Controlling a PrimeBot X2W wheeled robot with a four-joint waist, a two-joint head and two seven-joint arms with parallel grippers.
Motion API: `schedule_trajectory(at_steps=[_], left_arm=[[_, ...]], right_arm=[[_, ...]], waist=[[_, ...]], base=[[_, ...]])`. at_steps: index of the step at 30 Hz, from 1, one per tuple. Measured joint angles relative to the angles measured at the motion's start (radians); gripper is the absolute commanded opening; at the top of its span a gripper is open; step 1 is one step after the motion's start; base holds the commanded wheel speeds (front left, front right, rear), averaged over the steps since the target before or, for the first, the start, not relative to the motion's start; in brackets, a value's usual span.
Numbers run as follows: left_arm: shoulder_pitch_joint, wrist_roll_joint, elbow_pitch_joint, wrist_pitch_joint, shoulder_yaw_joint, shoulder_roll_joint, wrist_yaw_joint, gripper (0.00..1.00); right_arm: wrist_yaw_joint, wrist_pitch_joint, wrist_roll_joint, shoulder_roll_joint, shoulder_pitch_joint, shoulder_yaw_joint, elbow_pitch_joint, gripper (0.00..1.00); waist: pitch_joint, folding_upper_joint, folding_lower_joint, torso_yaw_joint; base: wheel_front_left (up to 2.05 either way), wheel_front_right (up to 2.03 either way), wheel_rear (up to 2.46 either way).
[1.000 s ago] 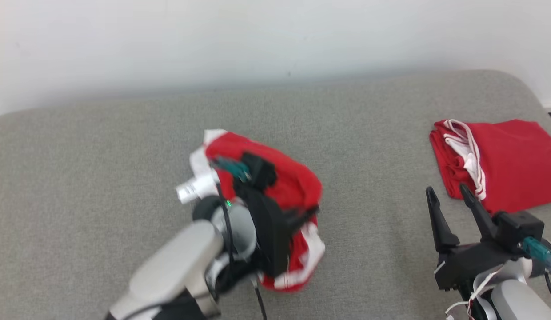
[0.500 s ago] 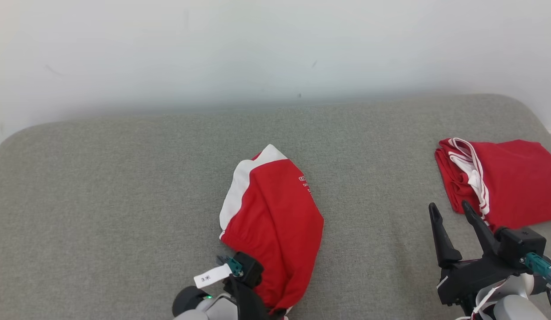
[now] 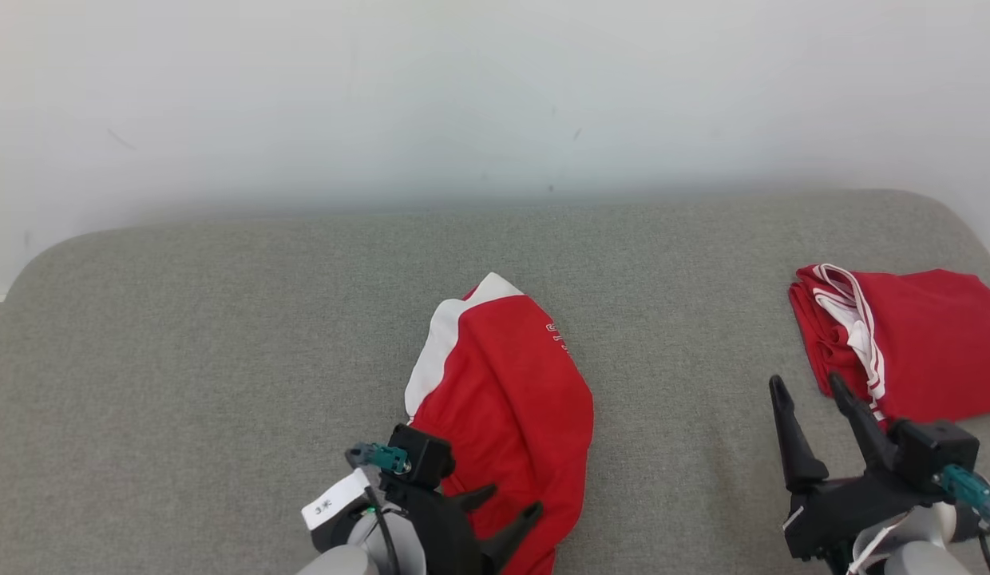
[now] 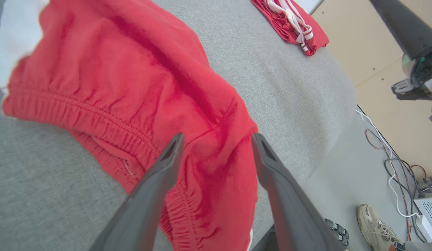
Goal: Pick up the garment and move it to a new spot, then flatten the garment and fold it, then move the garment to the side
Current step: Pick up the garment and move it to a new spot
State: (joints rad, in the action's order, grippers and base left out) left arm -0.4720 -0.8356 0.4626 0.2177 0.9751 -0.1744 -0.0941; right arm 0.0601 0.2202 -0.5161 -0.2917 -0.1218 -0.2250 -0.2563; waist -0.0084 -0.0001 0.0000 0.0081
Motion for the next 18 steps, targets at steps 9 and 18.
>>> schedule_trajectory(at_steps=[9,18], left_arm=[[0.055,0.016,-0.063,-0.06,-0.012,-0.057,0.043,1.0],[0.06,0.052,-0.021,-0.069,-0.004,-0.064,0.078,1.0]], right_arm=[[0.0,0.001,-0.012,0.003,0.031,0.002,-0.003,1.0],[-0.005,0.001,-0.012,0.005,0.03,-0.005,-0.002,1.0]], waist=[[-0.011,0.0001,0.0,0.011],[-0.004,0.0001,0.0,0.018]], base=[[0.0,0.0,0.0],[0.0,0.0,0.0]])
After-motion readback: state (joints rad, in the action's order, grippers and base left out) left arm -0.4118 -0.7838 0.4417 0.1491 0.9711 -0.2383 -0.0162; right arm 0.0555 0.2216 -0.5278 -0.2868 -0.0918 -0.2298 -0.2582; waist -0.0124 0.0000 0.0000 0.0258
